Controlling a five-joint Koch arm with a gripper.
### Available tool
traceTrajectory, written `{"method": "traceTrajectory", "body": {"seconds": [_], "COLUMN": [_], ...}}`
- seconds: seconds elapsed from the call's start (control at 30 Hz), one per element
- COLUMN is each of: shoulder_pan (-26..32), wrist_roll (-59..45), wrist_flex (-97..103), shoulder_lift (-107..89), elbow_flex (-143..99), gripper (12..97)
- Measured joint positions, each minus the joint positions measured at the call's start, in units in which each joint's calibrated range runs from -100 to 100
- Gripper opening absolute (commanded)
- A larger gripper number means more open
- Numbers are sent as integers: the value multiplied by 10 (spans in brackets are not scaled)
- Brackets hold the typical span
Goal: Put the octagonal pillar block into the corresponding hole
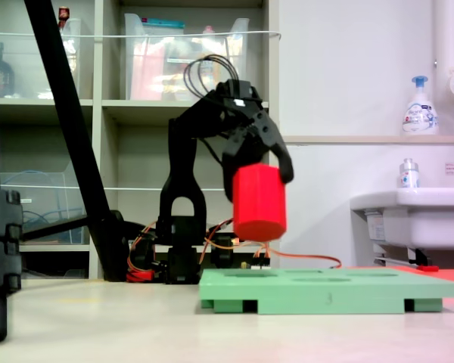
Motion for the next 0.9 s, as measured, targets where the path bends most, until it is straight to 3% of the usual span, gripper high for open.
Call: {"method": "traceTrajectory", "body": {"seconds": [0.3,0.9], "shoulder_pan": [10,21], "wrist_roll": [49,51], "wrist_flex": [122,195], "shoulder_lift": [146,282], "elbow_flex": [0,94], "gripper": [244,244]}}
